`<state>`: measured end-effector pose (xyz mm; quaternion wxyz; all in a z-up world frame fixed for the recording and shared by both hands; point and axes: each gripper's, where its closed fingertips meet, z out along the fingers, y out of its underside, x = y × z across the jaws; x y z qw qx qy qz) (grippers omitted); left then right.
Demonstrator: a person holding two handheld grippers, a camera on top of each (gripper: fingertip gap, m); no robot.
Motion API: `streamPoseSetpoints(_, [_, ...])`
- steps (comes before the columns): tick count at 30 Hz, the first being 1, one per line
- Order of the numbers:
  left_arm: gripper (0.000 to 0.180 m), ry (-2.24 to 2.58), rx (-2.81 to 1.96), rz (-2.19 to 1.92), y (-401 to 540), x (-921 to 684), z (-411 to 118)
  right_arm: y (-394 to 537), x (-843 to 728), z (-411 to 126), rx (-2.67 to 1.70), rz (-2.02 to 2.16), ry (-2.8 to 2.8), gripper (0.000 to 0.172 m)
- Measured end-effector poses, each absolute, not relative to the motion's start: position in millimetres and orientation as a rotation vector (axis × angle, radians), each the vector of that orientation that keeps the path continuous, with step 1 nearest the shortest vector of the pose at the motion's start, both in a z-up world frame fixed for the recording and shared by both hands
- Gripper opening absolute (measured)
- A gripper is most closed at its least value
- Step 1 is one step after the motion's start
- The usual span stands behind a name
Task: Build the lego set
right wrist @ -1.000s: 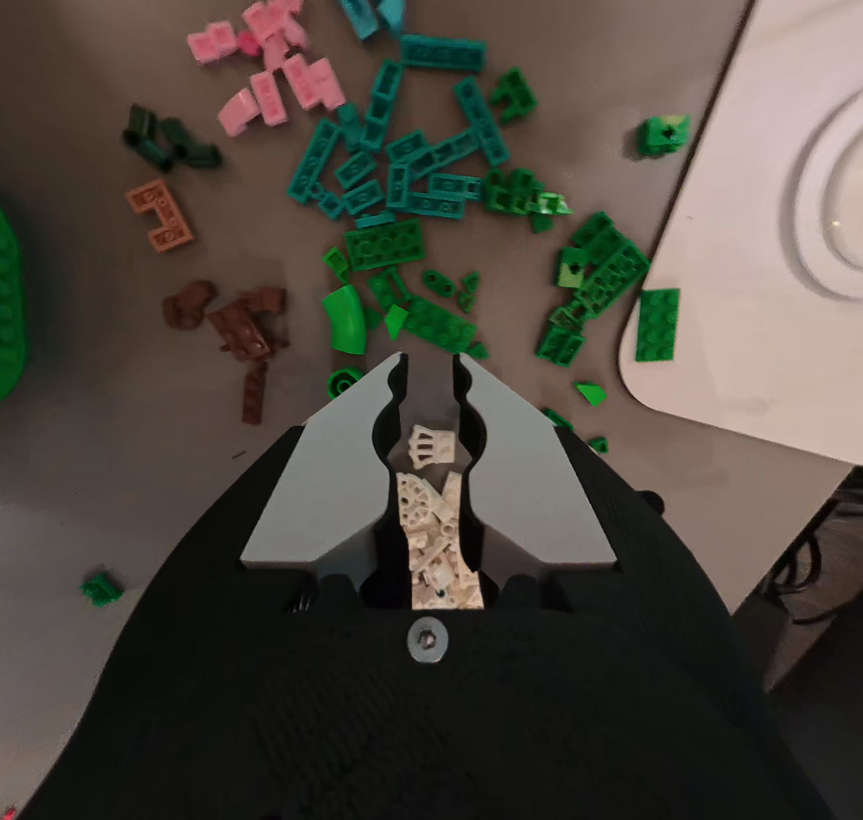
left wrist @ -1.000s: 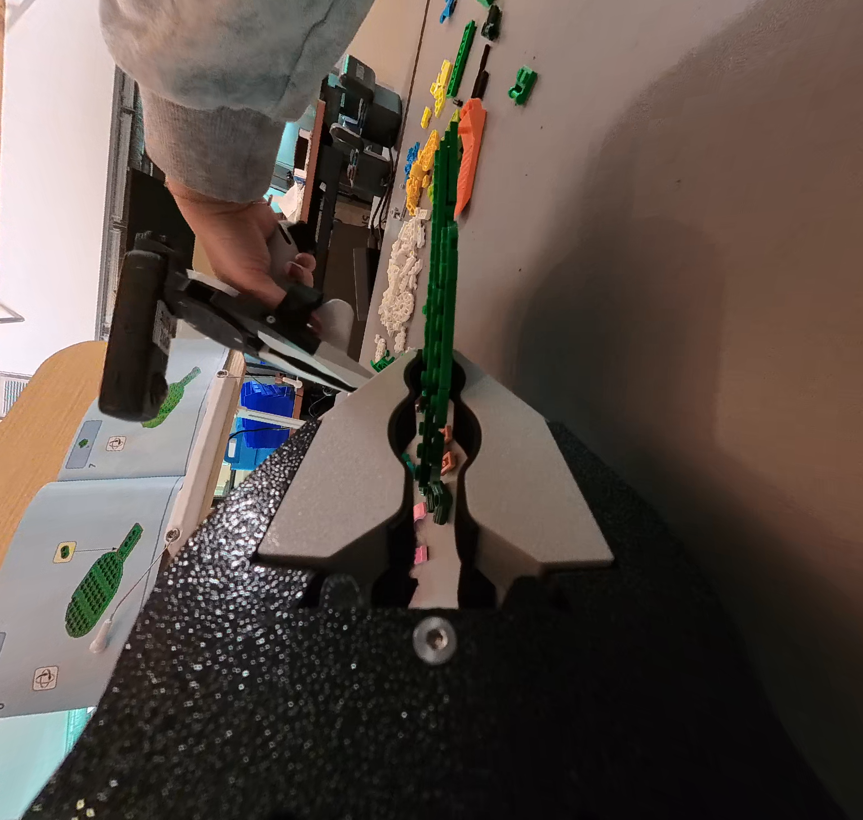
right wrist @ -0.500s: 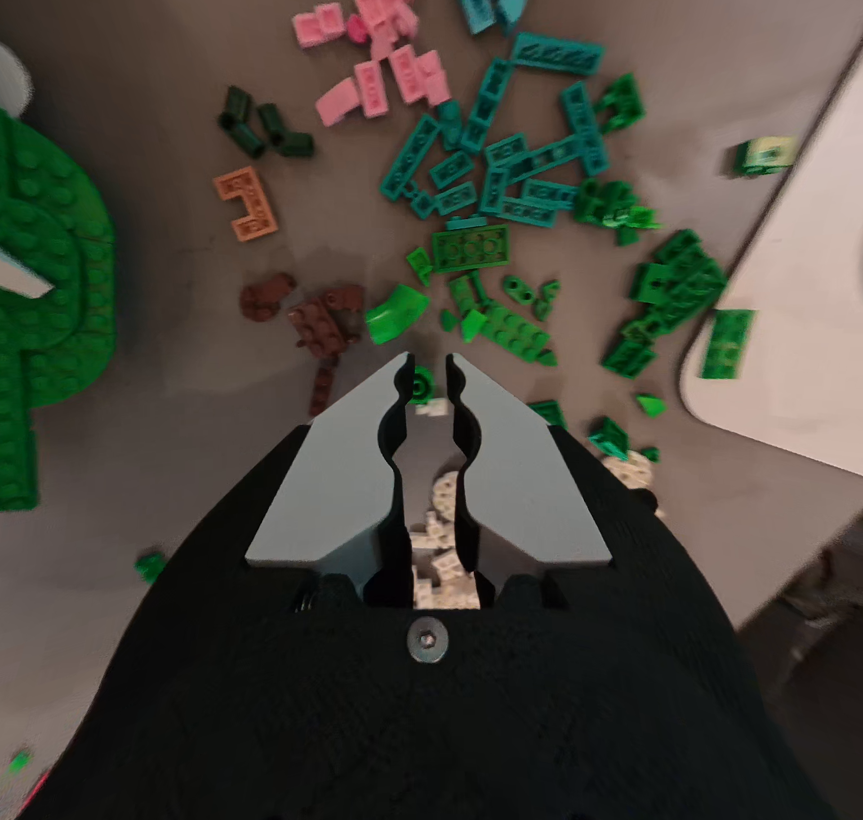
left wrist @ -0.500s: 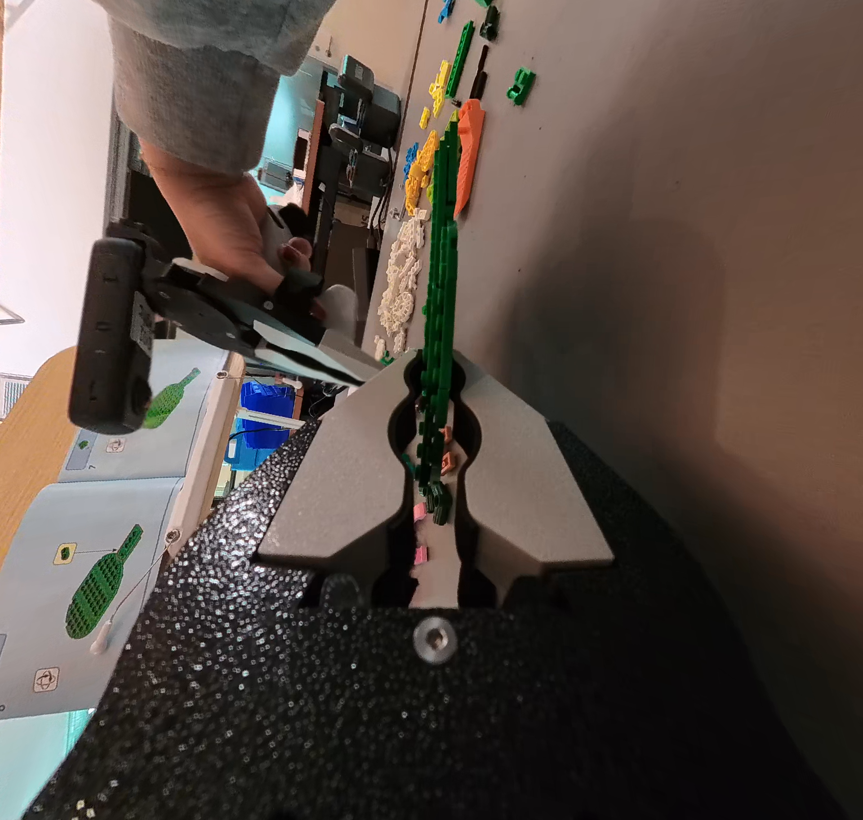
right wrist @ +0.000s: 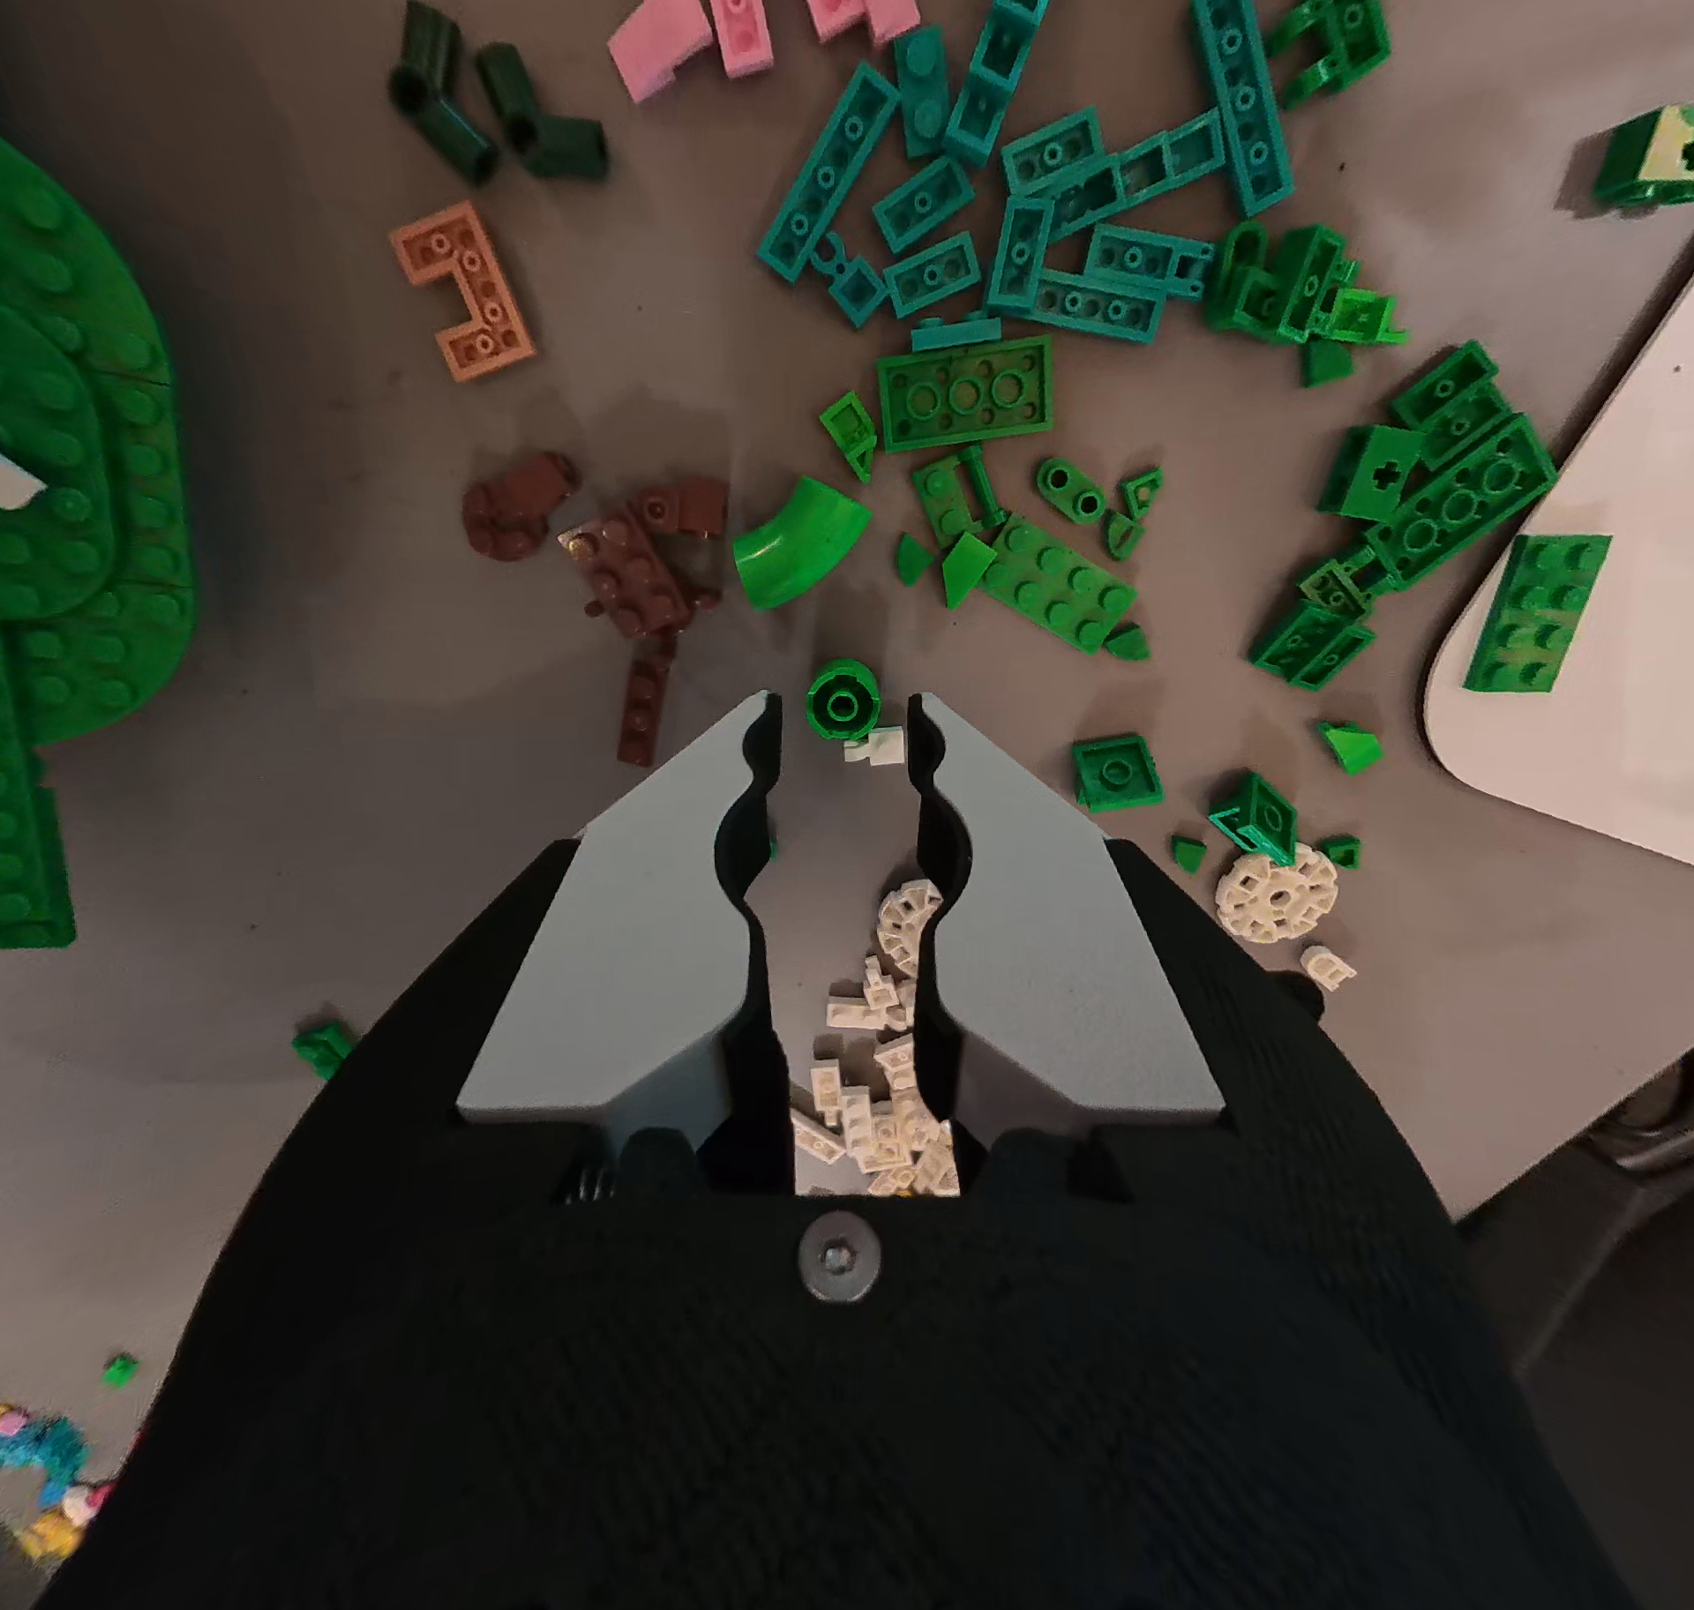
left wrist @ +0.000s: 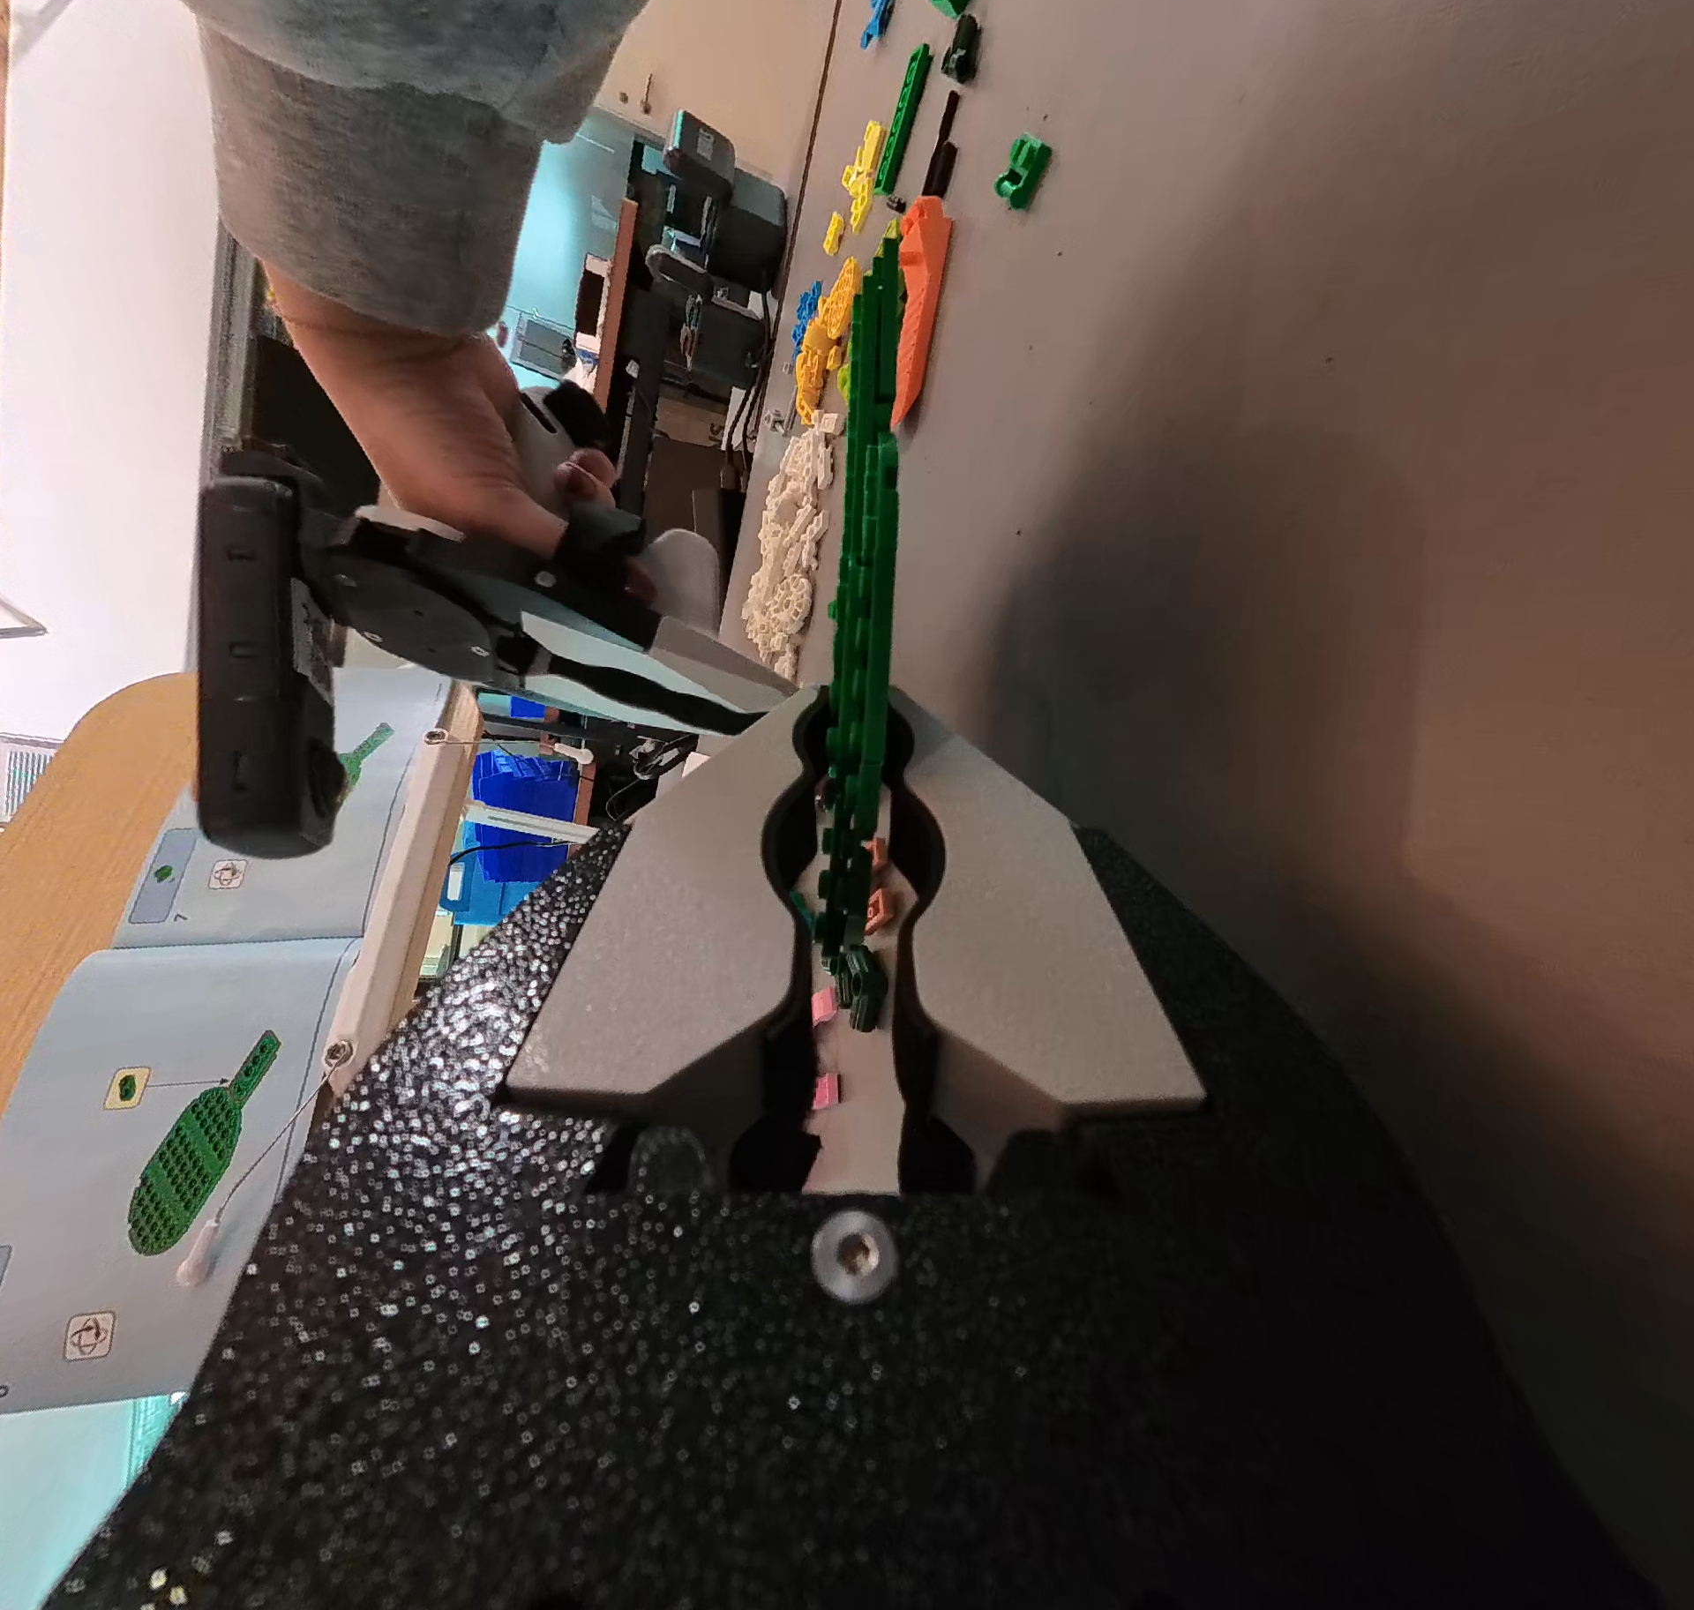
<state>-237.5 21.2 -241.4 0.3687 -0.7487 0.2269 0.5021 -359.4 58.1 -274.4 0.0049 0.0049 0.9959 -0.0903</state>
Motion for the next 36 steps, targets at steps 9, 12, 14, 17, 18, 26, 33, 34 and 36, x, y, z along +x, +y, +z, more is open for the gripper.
streamPoseSetpoints(9, [0.006,0.581,-1.922,1.287,21.2,-237.4,-241.6,60.9,-354.5,-276.3,0.039,-0.210,3.057,0.026])
streamPoseSetpoints(12, [0.006,0.579,-1.923,1.283,21.3,-237.4,-241.8,45.2,-366.4,-267.6,0.053,-0.311,3.095,0.034])
streamPoseSetpoints(14, [0.006,0.579,-1.924,1.282,21.2,-237.5,-242.0,28.8,-380.2,-262.8,0.051,-0.414,3.151,0.032])
streamPoseSetpoints(17, [0.006,0.578,-1.924,1.282,21.1,-237.5,-241.9,11.1,-400.3,-261.1,0.025,-0.482,3.254,0.024])
streamPoseSetpoints(18, [0.006,0.579,-1.923,1.283,21.1,-237.4,-241.9,6.9,-404.7,-261.9,0.017,-0.486,3.275,0.024])
streamPoseSetpoints(26, [0.006,0.578,-1.921,1.279,21.4,-236.9,-241.8,-16.5,-433.2,-268.2,0.055,-0.555,3.353,0.016])
streamPoseSetpoints(33, [0.006,0.575,-1.921,1.277,21.3,-236.9,-241.8,-5.9,-443.8,-274.2,0.087,-0.446,3.358,0.010])
streamPoseSetpoints(34, [0.006,0.575,-1.921,1.276,21.3,-236.9,-241.9,-0.8,-445.5,-274.5,0.100,-0.417,3.365,0.010])
streamPoseSetpoints(36, [0.006,0.574,-1.921,1.275,21.5,-236.8,-241.9,8.5,-446.3,-274.4,0.126,-0.366,3.362,0.010])
